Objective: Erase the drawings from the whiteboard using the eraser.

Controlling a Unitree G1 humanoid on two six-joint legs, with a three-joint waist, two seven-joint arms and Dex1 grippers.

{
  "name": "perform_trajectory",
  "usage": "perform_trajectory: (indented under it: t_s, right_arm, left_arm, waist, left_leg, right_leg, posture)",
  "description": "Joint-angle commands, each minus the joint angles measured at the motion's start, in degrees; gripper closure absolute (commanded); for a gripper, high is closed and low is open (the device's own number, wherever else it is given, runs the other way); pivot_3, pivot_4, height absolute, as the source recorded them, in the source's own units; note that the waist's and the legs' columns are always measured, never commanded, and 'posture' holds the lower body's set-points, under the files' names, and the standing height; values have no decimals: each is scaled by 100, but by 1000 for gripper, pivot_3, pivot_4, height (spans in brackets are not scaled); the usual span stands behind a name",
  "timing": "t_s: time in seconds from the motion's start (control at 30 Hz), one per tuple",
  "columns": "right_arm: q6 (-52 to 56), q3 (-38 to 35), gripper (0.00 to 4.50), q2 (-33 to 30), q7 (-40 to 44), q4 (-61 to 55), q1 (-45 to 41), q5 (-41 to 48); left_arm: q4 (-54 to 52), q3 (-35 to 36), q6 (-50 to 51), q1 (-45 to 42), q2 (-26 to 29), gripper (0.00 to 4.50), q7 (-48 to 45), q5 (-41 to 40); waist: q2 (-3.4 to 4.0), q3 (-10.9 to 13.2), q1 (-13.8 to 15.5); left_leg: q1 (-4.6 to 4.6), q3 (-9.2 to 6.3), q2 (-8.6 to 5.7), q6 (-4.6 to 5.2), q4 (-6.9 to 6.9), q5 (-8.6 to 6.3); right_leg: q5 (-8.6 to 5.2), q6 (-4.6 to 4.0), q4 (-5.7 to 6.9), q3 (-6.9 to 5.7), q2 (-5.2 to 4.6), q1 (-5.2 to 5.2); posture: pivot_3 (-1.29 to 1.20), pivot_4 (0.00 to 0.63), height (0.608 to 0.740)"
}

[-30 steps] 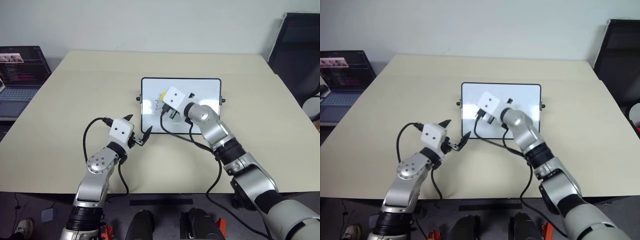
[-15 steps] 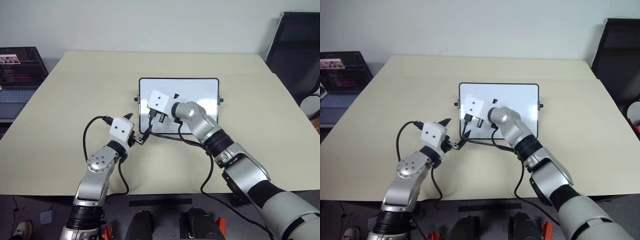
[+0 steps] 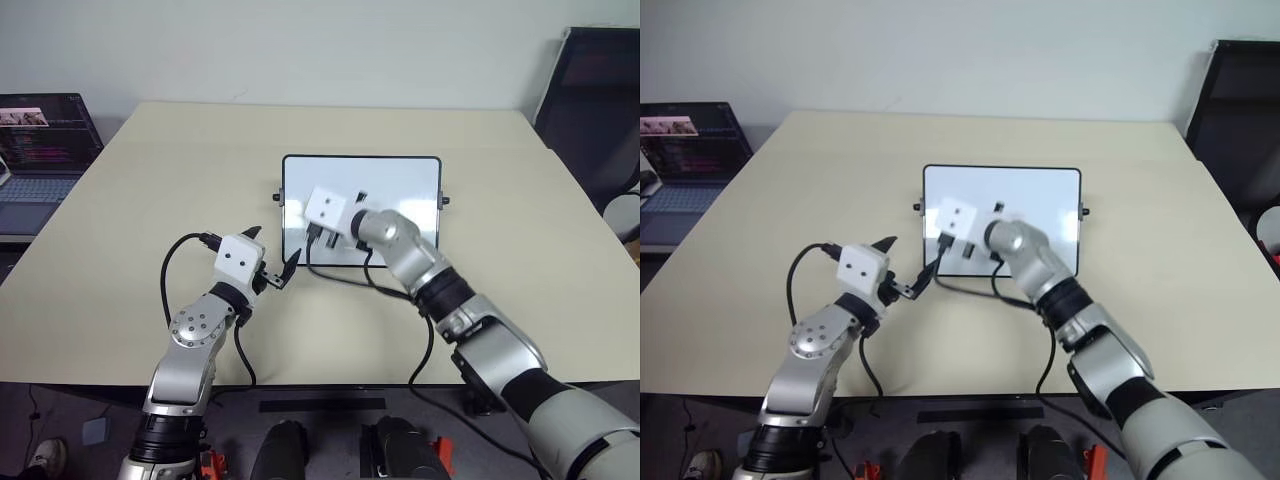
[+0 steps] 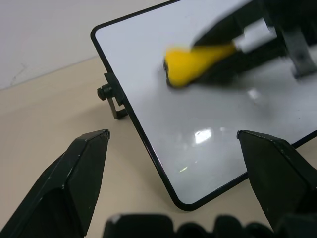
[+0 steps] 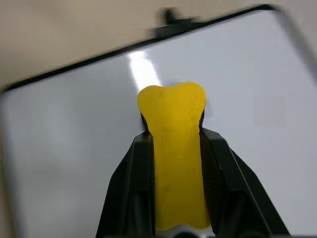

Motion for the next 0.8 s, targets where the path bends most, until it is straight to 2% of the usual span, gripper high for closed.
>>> perform_trajectory:
  t_s: [0.03, 0.2, 0.57, 0.8]
  right_arm:
    - [-305, -280, 3549, 84, -494, 239, -220, 68]
    - [-375, -261, 3549, 170, -484, 324, -225, 42]
    - [131, 436, 3549, 123, 882, -290, 524, -134]
    - [-143, 140, 3549, 204, 282, 111, 80, -83]
  left_arm:
    - [-158, 18, -20, -146, 46, 0, -31, -21]
    - [-179, -6, 3, -158, 36, 0, -23, -16]
    - [-174, 53, -37, -68, 44, 0, 6, -28]
    - [-193, 40, -89, 53, 11, 0, 41, -10]
  waist:
    - [0, 0, -12]
    - [0, 0, -46]
    - [-1, -2, -44]
    - [0, -1, -43]
  left_leg:
    - [0, 1, 0, 0, -3, 0]
    - [-1, 0, 1, -6, -15, -6]
    - [5, -3, 2, -6, -9, -5]
    - [17, -1, 4, -4, -6, -3]
  right_leg:
    - [0, -1, -1, 2, 0, -2]
    - [-1, -2, 0, 4, 1, -6]
    - [-1, -1, 1, 2, 1, 1]
    - [-1, -1, 3, 3, 1, 6]
  posture:
    - [0, 150, 740]
    - [0, 150, 740]
    - [0, 150, 740]
    - [0, 150, 740]
